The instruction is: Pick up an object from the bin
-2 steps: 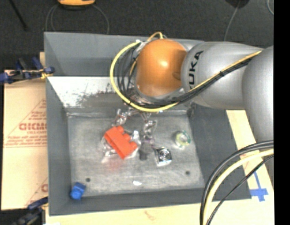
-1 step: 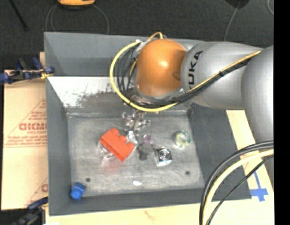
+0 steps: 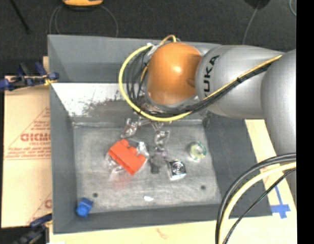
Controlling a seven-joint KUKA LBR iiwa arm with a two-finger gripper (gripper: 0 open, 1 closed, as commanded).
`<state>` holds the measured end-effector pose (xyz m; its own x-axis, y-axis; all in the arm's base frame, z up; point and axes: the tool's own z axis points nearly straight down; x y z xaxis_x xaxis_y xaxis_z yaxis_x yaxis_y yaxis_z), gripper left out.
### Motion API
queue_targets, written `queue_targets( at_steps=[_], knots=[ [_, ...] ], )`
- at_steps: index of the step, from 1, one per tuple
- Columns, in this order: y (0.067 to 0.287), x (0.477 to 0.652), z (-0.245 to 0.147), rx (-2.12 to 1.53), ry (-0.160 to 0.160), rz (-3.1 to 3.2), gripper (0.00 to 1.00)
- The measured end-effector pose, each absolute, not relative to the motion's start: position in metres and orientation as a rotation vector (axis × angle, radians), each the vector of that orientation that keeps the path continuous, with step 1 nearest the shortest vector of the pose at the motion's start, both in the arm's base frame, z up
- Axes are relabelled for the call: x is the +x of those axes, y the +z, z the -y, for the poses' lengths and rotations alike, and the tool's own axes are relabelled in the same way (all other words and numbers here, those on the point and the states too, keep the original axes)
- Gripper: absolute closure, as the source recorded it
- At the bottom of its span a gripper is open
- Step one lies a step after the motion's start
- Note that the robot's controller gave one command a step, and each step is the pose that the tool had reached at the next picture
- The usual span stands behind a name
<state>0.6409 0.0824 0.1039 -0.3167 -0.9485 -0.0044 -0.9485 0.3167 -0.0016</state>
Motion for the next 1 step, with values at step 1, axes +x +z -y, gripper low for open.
queue_targets(
  at_steps=[1],
  knots=[
    [0.0774,0.5788,-0.101,-1.625,-0.01,-2.67,0.0]
  ],
)
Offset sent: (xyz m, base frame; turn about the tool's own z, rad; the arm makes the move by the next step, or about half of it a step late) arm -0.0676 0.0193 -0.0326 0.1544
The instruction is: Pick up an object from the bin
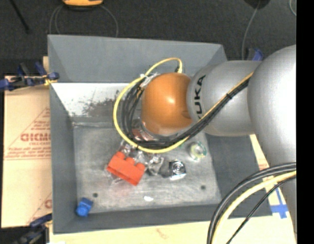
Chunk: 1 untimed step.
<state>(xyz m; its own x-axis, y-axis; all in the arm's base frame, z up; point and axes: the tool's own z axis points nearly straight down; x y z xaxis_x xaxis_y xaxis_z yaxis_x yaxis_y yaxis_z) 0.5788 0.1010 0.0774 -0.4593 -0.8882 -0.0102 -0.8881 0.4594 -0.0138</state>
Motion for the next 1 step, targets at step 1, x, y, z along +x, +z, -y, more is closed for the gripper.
queue_targets(
  at_steps=[1],
  knots=[
    [0.077,0.5725,-0.1279,-1.712,-0.017,-2.618,0.0]
  ],
)
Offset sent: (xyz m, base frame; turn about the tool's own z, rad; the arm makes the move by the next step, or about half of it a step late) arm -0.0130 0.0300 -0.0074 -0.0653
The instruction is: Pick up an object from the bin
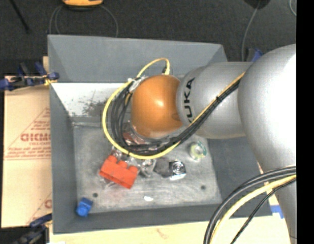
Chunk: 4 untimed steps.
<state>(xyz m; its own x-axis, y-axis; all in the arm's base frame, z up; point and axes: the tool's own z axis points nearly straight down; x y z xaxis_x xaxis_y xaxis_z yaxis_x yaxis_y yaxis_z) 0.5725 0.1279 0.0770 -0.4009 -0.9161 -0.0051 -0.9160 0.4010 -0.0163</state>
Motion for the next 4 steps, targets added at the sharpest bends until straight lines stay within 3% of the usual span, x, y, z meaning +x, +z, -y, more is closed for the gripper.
queue_targets(
  at_steps=[2,3,4],
  knots=[
    [0.076,0.536,-0.184,-2.057,-0.013,-2.358,0.0],
    [0.081,0.531,-0.212,-2.354,-0.026,-2.038,0.0],
    [0.081,0.532,-0.211,-2.35,-0.026,-2.041,1.0]
  ],
)
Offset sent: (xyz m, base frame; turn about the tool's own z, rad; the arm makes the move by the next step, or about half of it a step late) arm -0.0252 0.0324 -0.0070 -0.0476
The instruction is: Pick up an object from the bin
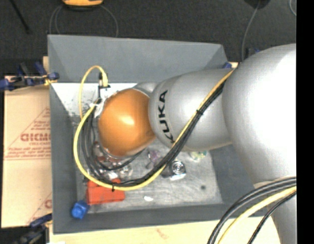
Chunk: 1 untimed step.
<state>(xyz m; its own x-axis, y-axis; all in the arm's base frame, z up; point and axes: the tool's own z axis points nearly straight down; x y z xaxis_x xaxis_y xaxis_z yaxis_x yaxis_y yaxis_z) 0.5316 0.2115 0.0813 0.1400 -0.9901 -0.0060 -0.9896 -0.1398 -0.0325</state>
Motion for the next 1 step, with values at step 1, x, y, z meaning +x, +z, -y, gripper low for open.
queue_targets(
  at_steps=[1],
  knots=[
    [0.212,0.5257,-0.2138,-2.339,-0.005,-2.087,1.0]
  ],
)
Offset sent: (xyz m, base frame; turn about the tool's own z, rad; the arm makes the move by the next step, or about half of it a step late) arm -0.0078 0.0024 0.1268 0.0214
